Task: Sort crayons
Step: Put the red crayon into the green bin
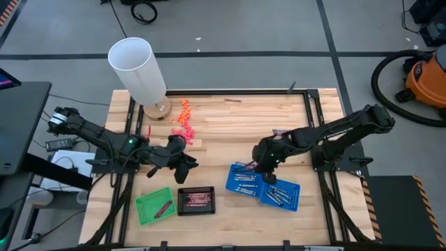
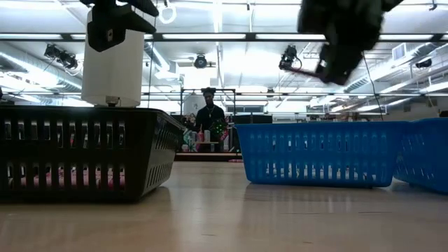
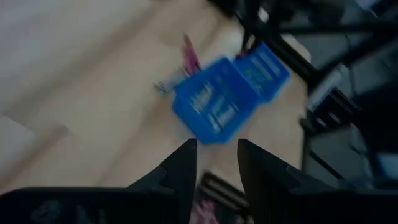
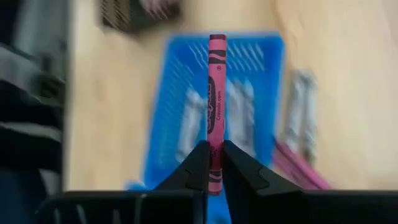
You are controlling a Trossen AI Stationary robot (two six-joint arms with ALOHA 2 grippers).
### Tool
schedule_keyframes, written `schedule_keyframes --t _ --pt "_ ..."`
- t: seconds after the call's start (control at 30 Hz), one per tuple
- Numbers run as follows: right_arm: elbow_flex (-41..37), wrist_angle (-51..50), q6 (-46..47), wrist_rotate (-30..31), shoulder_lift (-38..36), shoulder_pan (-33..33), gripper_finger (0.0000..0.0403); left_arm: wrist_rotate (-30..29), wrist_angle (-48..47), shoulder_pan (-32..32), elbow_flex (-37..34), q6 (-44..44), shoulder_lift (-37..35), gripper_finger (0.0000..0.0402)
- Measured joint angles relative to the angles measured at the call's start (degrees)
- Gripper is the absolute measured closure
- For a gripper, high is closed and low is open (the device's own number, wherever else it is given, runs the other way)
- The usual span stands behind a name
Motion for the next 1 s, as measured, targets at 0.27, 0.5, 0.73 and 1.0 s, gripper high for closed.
schedule_keyframes --t 0.27,0.5,0.73,1.0 --pt "0.0 16.5 2.3 2.4 4.9 2.4 0.0364 0.8 1.4 -5.4 -2.1 2.1 1.7 0.0276" --pt "4.3 21.6 2.8 4.3 10.5 3.1 0.0364 -3.0 10.9 -6.4 -2.8 4.7 7.5 0.0276" --pt "12.2 19.7 0.0 5.5 14.6 3.3 0.0364 -4.8 20.0 -6.4 -2.8 7.7 12.7 0.0242" --pt "14.8 19.9 -1.9 7.1 16.1 3.3 0.0364 -5.9 26.4 -5.2 -2.8 10.4 15.5 0.0194"
